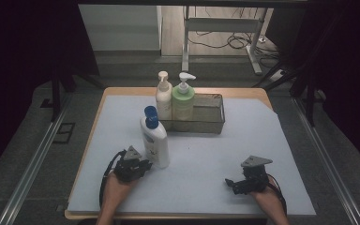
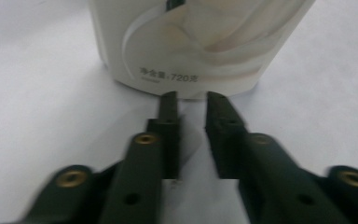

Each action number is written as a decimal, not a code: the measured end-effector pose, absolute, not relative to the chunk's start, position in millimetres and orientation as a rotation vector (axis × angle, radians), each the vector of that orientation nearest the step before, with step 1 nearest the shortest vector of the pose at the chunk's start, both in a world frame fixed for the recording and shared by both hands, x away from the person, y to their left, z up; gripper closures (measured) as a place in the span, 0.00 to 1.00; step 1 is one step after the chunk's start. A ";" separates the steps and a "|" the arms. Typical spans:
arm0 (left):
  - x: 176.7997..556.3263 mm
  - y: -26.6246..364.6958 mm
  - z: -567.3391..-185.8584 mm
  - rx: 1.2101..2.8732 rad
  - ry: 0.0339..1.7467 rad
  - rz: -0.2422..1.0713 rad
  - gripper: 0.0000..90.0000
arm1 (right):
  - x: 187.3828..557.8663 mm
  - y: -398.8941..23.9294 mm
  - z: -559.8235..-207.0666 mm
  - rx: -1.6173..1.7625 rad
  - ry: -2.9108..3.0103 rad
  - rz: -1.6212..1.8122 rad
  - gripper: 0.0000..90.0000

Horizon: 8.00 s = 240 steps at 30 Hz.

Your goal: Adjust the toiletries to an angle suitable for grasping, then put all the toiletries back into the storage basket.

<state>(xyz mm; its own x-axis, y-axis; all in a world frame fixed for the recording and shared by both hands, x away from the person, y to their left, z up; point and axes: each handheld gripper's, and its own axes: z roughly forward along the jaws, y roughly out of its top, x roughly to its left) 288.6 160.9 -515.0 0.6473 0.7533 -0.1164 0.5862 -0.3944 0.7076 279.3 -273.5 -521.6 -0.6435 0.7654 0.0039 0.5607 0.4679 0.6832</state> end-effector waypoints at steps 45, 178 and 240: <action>267.7 177.8 -524.2 2.140 1.146 0.417 0.13 | 285.1 -250.2 -489.8 1.030 2.472 1.056 0.00; 267.7 178.2 -524.2 2.139 1.149 0.417 0.13 | 327.4 -54.7 -383.5 0.723 2.510 1.216 0.44; 268.0 178.5 -524.0 2.144 1.144 0.414 0.13 | 392.2 -177.9 -320.5 1.067 2.226 1.109 0.44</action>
<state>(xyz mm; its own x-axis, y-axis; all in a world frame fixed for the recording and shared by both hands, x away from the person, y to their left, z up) 268.0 178.5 -524.0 0.5663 0.8237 -0.0304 0.6134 -0.3965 0.6830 392.2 -177.9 -320.5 -0.6101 0.7914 -0.0390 0.4454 0.3833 0.8091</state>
